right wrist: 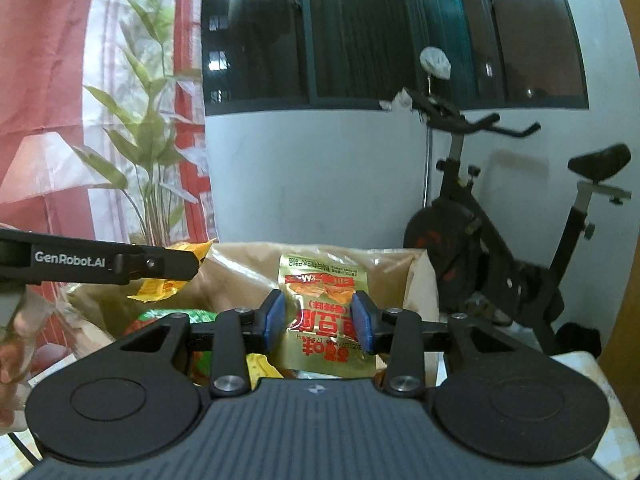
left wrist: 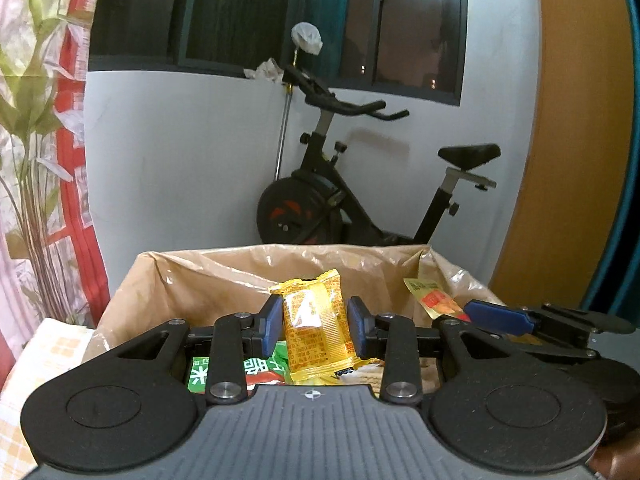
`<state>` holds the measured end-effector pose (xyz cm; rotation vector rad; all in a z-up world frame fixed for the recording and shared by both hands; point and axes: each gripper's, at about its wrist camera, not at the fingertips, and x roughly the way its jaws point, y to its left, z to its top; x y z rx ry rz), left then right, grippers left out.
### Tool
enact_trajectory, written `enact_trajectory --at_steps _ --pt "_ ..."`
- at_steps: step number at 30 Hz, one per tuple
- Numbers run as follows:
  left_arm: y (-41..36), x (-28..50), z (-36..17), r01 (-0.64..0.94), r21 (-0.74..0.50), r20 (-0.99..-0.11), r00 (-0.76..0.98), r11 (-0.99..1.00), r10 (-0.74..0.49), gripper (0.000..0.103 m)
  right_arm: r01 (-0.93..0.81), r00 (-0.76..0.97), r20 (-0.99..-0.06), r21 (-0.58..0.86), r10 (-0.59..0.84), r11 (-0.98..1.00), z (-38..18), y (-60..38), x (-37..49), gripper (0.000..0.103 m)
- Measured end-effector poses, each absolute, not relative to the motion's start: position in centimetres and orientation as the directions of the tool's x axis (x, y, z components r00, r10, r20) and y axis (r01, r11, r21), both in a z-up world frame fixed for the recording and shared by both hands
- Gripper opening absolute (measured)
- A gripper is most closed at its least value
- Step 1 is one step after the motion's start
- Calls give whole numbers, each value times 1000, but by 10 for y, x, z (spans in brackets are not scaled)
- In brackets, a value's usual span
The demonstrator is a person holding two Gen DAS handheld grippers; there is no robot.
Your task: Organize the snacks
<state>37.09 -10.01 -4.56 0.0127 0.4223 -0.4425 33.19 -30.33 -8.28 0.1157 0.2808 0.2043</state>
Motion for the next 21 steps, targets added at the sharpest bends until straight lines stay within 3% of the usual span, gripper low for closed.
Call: enact_trajectory --at_steps 5,7,10,14,21 --pt "-89 364 -38 403 -88 -385 830 911 -404 69 -169 927 -300 198 224 966 -85 -314 330 45" --pt "-86 358 -33 391 -80 -387 835 917 -390 71 -164 929 -300 192 217 968 -82 -317 325 46" --pt "-83 349 -26 380 -56 -391 842 923 -371 76 -153 931 -299 206 211 967 -75 -319 319 60" --pt "-75 333 -12 364 -57 -373 856 930 -358 93 -139 936 -288 226 203 964 -60 -320 307 80" --pt "-71 293 18 317 20 -334 896 948 -293 98 -118 944 -282 191 169 975 -32 -313 274 94"
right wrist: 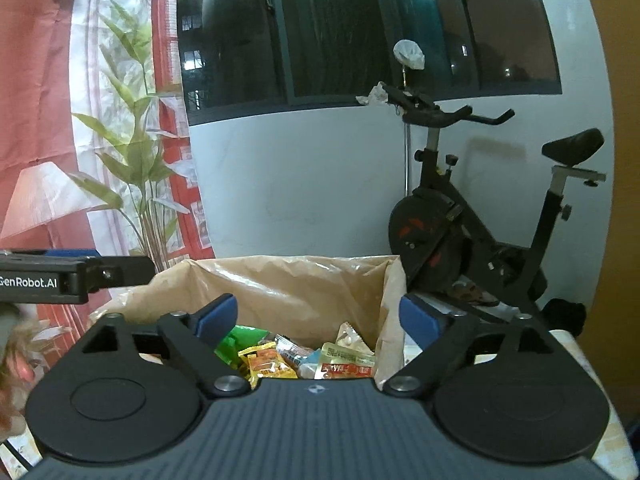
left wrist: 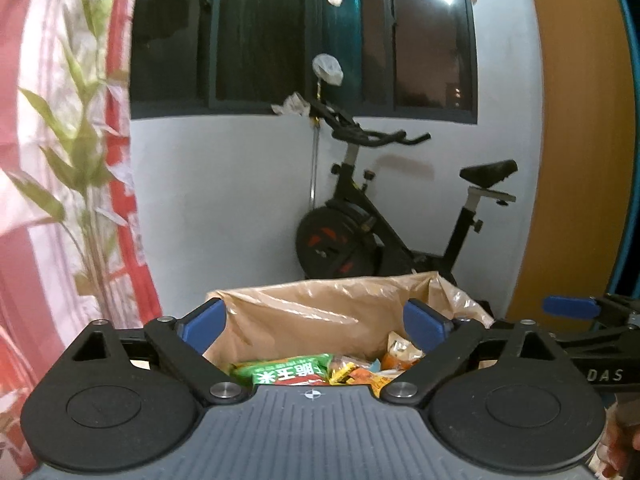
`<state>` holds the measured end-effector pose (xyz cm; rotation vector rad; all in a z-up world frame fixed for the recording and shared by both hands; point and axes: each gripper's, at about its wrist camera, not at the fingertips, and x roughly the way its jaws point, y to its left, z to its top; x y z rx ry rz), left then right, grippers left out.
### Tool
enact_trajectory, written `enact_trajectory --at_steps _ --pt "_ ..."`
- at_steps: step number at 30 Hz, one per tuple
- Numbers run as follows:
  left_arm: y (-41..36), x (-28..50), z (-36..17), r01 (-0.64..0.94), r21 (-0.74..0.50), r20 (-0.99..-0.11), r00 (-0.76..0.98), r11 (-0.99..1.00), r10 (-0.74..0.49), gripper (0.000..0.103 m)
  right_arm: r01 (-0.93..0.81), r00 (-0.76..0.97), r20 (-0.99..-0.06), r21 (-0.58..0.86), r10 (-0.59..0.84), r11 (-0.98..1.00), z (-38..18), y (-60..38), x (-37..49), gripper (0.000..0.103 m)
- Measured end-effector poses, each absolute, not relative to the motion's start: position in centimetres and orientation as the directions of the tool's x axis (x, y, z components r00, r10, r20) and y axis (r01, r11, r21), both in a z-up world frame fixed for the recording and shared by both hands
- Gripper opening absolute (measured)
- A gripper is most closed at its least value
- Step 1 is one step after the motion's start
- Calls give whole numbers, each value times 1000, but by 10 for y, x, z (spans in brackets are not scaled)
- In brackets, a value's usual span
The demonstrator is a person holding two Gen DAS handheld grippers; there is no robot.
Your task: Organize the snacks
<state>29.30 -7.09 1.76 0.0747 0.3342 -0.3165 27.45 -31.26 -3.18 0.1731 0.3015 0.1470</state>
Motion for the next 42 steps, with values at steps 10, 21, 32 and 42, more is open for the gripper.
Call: enact_trajectory --at_steps 10,21,32,42 --pt "-54 229 45 241 25 -317 922 970 -221 99 -73 955 -269 187 123 980 9 -305 211 101" --pt "-27 154 80 140 44 -269 955 989 -123 99 -83 973 -201 139 111 987 43 -287 134 102" --pt "-19 106 97 112 59 -202 974 992 -98 99 -61 980 -179 128 84 990 59 -286 93 102" --pt "-21 99 94 112 65 -194 976 992 -97 99 -63 980 -181 133 86 989 57 -290 88 102"
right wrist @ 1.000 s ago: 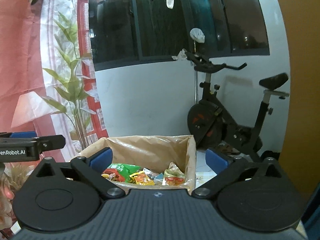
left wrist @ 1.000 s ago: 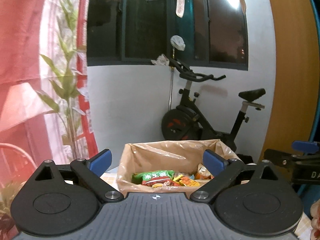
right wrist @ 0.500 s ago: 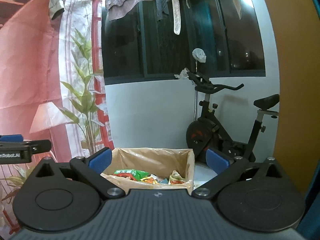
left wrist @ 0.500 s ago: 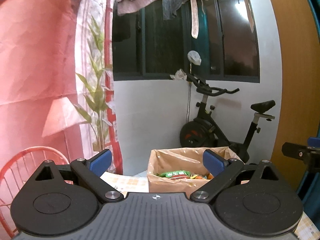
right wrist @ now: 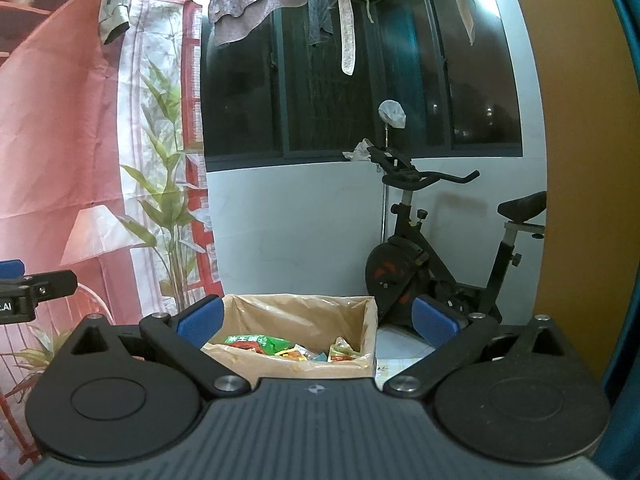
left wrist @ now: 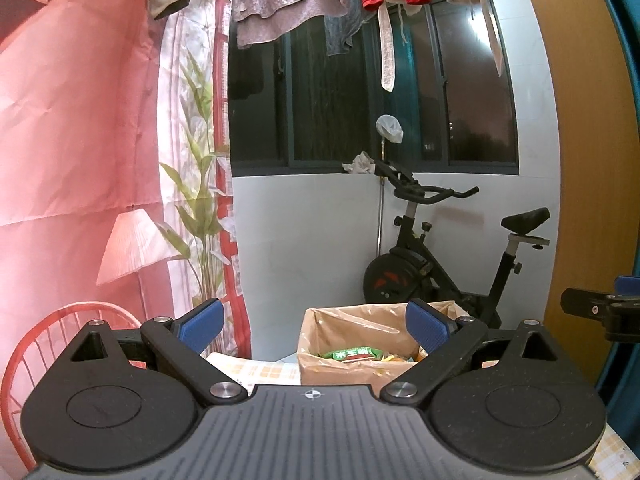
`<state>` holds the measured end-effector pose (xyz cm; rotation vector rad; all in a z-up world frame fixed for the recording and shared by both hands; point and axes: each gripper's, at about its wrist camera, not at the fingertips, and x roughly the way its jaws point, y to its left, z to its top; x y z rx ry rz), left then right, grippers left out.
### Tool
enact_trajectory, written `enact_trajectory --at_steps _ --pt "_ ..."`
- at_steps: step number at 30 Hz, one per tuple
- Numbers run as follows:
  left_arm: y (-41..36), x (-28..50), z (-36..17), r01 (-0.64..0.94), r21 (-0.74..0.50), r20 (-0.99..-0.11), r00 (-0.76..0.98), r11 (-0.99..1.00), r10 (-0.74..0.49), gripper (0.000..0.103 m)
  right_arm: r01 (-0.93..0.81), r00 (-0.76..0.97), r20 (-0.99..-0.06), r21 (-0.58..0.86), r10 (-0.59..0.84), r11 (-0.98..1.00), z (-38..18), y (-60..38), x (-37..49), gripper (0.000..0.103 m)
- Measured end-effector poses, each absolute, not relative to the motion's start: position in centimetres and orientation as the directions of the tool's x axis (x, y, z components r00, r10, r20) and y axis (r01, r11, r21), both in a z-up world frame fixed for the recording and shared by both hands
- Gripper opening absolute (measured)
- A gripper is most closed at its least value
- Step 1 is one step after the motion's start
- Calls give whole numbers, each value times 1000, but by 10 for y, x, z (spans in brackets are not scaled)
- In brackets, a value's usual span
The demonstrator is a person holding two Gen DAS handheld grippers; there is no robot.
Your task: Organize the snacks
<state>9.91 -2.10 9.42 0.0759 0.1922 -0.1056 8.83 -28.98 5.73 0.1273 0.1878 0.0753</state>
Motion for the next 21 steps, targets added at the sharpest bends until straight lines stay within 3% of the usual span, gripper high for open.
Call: enact_trajectory --at_steps 21 --pt "-14 99 90 122 54 -205 973 991 -109 99 -70 979 -183 126 93 989 56 -290 86 102"
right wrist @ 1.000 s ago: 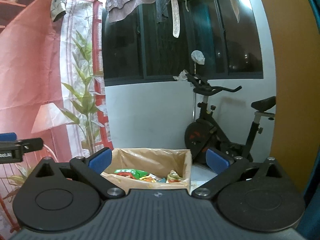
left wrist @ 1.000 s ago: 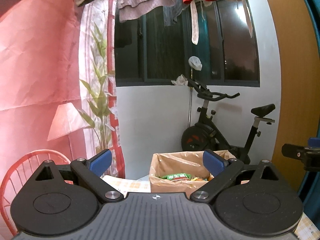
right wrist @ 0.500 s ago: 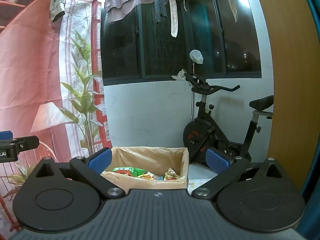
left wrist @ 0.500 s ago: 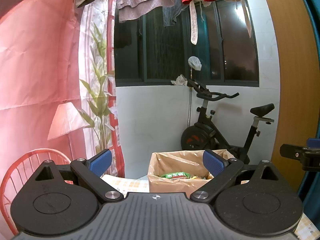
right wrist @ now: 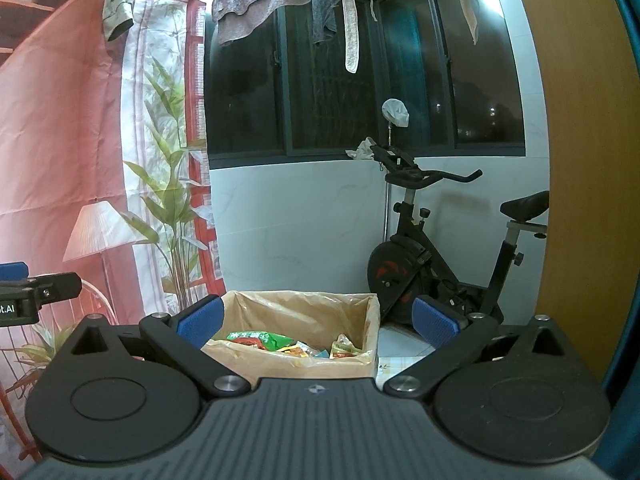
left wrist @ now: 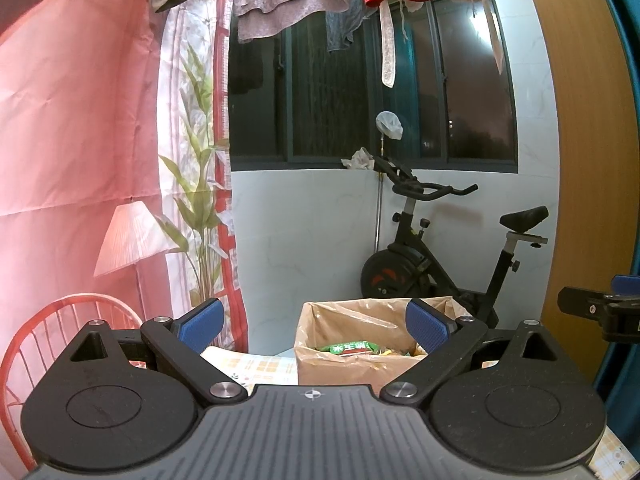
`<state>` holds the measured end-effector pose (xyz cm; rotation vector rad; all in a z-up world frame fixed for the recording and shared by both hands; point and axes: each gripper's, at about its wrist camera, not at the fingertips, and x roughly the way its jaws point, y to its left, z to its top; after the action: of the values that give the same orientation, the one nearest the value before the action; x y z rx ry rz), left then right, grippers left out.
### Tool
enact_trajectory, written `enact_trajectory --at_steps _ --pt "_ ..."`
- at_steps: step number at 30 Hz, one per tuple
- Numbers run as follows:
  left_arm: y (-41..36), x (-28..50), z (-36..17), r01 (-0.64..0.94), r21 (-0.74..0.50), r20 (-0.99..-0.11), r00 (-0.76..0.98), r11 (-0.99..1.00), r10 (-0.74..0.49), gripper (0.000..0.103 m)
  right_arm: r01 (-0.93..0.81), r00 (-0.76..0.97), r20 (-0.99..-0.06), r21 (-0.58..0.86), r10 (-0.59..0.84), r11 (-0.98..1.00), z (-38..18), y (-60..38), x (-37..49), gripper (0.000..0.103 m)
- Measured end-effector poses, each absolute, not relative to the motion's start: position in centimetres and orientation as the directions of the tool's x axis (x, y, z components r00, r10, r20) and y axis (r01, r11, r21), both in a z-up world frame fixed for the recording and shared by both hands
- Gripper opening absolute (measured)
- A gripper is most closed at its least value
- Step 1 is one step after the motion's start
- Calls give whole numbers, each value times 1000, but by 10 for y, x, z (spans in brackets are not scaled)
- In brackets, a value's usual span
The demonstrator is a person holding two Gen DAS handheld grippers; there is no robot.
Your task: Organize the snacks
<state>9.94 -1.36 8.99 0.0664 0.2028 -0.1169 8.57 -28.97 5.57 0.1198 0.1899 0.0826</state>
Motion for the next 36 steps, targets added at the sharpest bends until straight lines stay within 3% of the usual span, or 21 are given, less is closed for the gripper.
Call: enact_trajectory --at_steps 36 --pt "-17 95 91 128 59 -190 975 990 -115 99 -71 979 -183 121 92 990 56 -292 85 102"
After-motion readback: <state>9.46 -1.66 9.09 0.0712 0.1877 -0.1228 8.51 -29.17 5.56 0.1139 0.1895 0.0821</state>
